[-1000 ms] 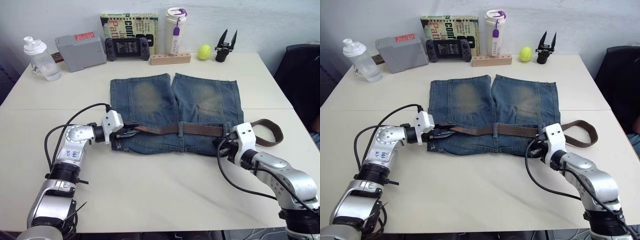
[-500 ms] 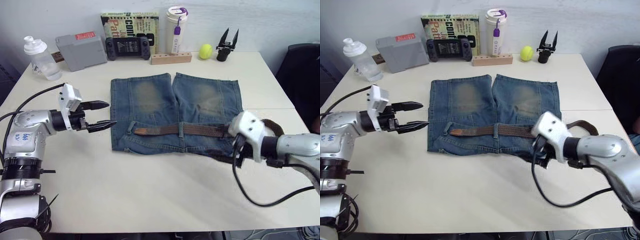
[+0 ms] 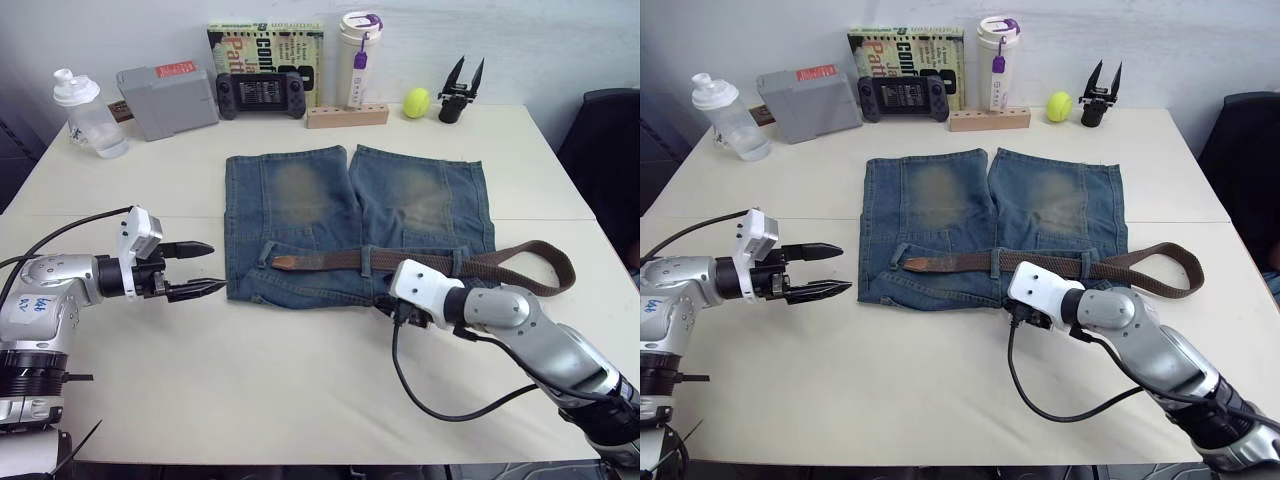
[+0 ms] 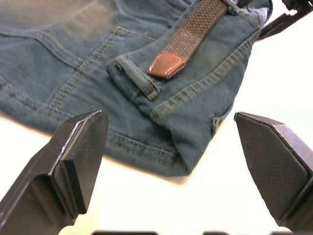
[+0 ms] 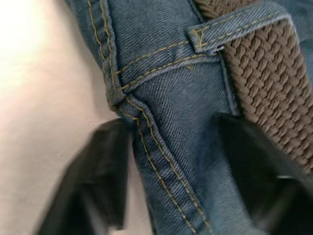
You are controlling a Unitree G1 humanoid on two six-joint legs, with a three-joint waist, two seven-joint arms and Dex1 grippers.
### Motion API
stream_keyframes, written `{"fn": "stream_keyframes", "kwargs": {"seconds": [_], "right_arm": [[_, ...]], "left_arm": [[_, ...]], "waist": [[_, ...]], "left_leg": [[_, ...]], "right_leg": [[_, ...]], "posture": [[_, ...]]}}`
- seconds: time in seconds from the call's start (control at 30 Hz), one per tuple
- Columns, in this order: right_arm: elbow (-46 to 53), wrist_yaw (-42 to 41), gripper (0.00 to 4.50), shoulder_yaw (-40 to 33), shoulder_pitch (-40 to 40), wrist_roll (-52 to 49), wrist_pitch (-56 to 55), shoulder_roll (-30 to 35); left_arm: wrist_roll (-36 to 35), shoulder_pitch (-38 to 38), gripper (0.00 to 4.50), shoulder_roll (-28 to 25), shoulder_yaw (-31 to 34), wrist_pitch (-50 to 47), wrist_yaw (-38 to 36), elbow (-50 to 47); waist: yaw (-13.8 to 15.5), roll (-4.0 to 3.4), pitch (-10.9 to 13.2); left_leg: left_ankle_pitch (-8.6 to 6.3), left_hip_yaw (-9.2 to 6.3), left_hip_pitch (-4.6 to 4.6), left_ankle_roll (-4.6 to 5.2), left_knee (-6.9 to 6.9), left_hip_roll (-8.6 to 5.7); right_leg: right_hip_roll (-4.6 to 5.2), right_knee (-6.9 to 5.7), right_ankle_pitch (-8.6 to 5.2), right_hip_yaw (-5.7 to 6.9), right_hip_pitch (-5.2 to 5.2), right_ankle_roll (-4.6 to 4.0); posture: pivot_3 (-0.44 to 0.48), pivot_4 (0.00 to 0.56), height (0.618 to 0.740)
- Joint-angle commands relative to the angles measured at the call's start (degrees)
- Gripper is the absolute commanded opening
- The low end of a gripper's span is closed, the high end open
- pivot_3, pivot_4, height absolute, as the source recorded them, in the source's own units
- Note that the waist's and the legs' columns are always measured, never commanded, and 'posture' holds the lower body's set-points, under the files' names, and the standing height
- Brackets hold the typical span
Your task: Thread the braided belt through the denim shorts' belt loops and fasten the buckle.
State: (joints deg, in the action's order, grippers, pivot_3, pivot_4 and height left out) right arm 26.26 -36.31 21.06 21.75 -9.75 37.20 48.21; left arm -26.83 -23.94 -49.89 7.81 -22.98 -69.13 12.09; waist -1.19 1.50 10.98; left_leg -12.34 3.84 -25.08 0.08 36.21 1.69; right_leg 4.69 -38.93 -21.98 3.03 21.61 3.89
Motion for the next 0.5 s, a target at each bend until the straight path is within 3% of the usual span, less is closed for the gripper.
{"fn": "stream_keyframes", "kwargs": {"seconds": [0.03,0.1,0.3,0.5], "right_arm": [[-3.22,-5.22,1.31,-0.1,-3.31,7.43,-15.12,6.66],[-5.14,-9.12,0.19,-1.76,-4.65,7.62,-22.59,9.74],[-23.36,-17.95,0.19,-7.22,-4.49,10.57,-51.27,19.69],[-49.0,-17.14,0.19,-2.81,10.7,22.52,-71.81,15.76]], "left_arm": [[-0.55,0.22,4.5,1.11,0.96,-0.21,1.29,-2.8],[-0.69,0.1,4.5,1.57,0.78,-0.32,1.31,-2.8],[-0.4,0.12,4.5,2.91,0.22,-0.32,0.93,-2.35],[-0.21,-0.38,4.5,4.96,-0.85,-0.64,1.26,-2.99]], "waist": [[0.17,0.0,0.0],[0.37,0.0,0.0],[1.14,-0.1,0.06],[0.52,-0.11,0.07]], "left_leg": [[0.0,0.0,-0.01,0.01,0.02,-0.01],[-0.09,0.04,0.02,0.15,0.08,-0.06],[-0.08,0.1,0.03,0.13,0.12,-0.06],[-0.07,0.22,0.07,0.12,0.37,-0.03]], "right_leg": [[0.01,0.01,0.0,0.0,-0.01,0.0],[0.06,0.0,0.03,-0.01,-0.06,0.05],[0.01,0.03,0.03,0.0,-0.08,0.06],[-0.03,-0.07,0.09,-0.12,-0.1,0.18]], "posture": [[0.0,0.15,0.693],[0.0,0.15,0.693],[0.0,0.15,0.693],[0.0,0.15,0.693]]}}
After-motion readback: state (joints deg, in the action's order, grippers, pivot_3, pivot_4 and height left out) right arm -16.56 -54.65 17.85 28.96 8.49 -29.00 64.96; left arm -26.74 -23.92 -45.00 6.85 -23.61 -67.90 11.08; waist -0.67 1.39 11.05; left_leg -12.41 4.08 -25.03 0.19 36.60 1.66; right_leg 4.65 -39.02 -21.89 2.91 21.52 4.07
